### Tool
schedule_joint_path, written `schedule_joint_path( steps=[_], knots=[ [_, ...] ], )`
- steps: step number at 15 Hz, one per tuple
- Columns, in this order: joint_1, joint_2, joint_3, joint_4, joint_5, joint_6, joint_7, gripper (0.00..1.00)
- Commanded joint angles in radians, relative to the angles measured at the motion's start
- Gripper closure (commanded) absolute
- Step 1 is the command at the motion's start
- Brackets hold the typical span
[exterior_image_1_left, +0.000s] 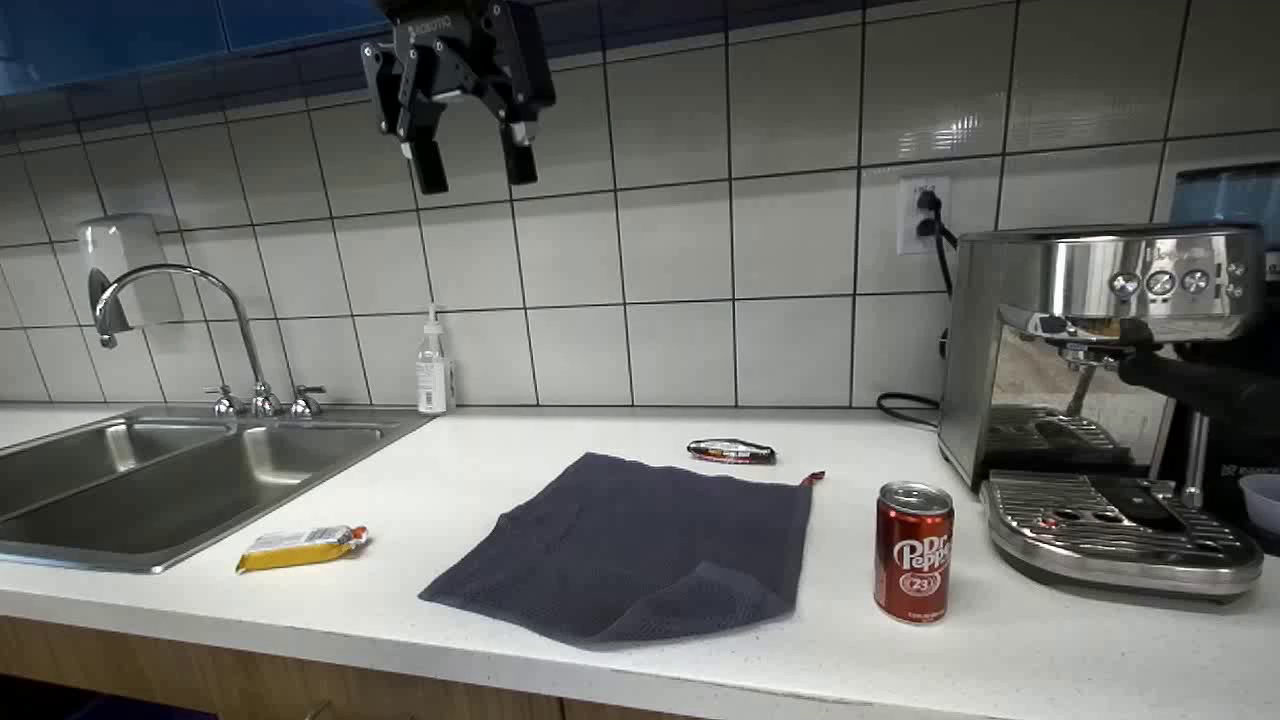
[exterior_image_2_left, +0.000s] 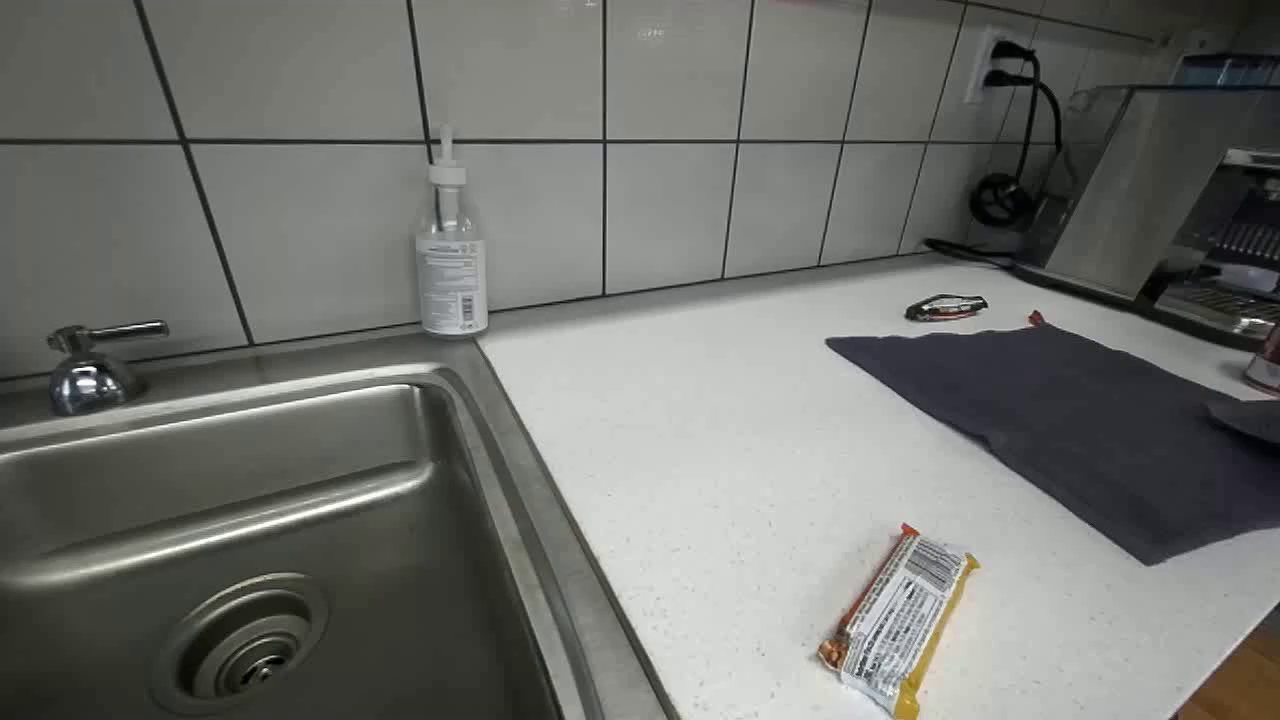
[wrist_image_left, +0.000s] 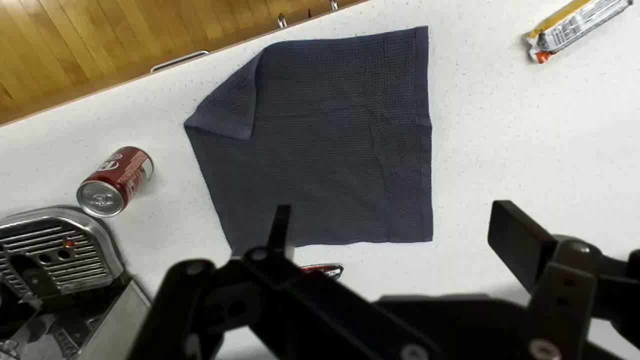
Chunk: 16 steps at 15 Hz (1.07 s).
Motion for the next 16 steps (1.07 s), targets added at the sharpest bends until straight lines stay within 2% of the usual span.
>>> schedule_joint_path(
  steps=[1, 7, 16],
  knots=[
    [-0.004, 0.001, 0.003, 0.002, 0.002, -0.001, -0.002, 0.00],
    [-0.004, 0.001, 0.003, 0.002, 0.002, -0.001, -0.002, 0.00],
    [-0.004, 0.020, 0.030, -0.130, -0.037, 0.109, 0.000, 0.00]
  ],
)
